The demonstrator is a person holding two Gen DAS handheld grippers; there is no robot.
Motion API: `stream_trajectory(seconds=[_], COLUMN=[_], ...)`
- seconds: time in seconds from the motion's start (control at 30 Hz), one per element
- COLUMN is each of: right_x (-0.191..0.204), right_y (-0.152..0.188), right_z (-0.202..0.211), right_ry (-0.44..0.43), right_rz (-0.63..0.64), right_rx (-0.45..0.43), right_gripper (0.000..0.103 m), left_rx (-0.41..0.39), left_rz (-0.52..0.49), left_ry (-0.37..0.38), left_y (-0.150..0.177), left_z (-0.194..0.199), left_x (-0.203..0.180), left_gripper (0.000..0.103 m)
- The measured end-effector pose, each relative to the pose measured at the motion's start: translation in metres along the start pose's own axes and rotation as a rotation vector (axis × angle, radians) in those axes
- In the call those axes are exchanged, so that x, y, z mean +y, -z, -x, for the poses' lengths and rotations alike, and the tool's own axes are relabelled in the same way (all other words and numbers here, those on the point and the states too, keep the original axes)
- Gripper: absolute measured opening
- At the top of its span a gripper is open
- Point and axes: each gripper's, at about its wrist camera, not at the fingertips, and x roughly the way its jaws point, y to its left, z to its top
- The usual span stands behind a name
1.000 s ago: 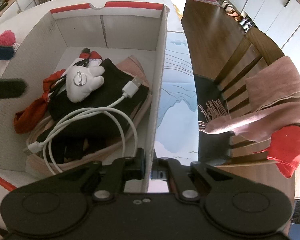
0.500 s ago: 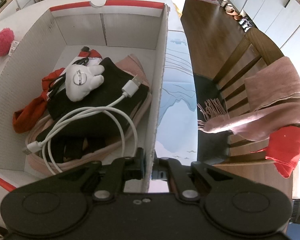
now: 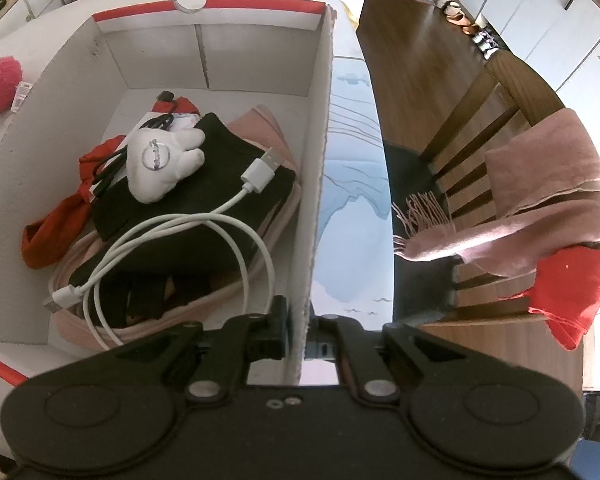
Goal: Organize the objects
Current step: 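Move the left gripper back over the brown beaded bracelet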
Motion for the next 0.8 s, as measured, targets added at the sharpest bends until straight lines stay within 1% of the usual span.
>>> stream_trajectory(seconds=[0.13, 0.23, 0.37, 0.63, 0.73, 0.8], right_x=[0.001, 0.003, 0.004, 0.005, 0.005, 0.005], right_y=[0.000, 0.000, 0.000, 0.000, 0.000, 0.000], right_z=[-0.002, -0.002, -0.001, -0.001, -0.002, -0.002], right_ry=[0.010, 0.021, 0.028, 0.038, 0.040, 0.041], right_rz=[-0.006, -0.007, -0.011, -0.012, -0.013, -0.011], right_rx=[0.003, 0.004, 0.005, 0.014, 0.014, 0.015], right_gripper=[0.005, 0.006, 0.006, 0.006, 0.007, 0.007], left_rx=[0.046, 0.053, 0.070, 0.100, 0.111, 0.110], left_rz=[0.023, 0.062, 0.075, 0.057, 0.051, 0.059], left_ry=[-0.033, -0.043, -0.073, -0.103, -0.098, -0.089], left_y=[0.007, 0.010, 0.011, 0.011, 0.012, 0.011], left_z=[-0.015, -0.025, -0.042, -0.065, -0.072, -0.074], left_x=[0.024, 0.040, 0.054, 0.067, 0.068, 0.069], left_gripper=[0.101, 0.101, 0.101, 0.100, 0.100, 0.097])
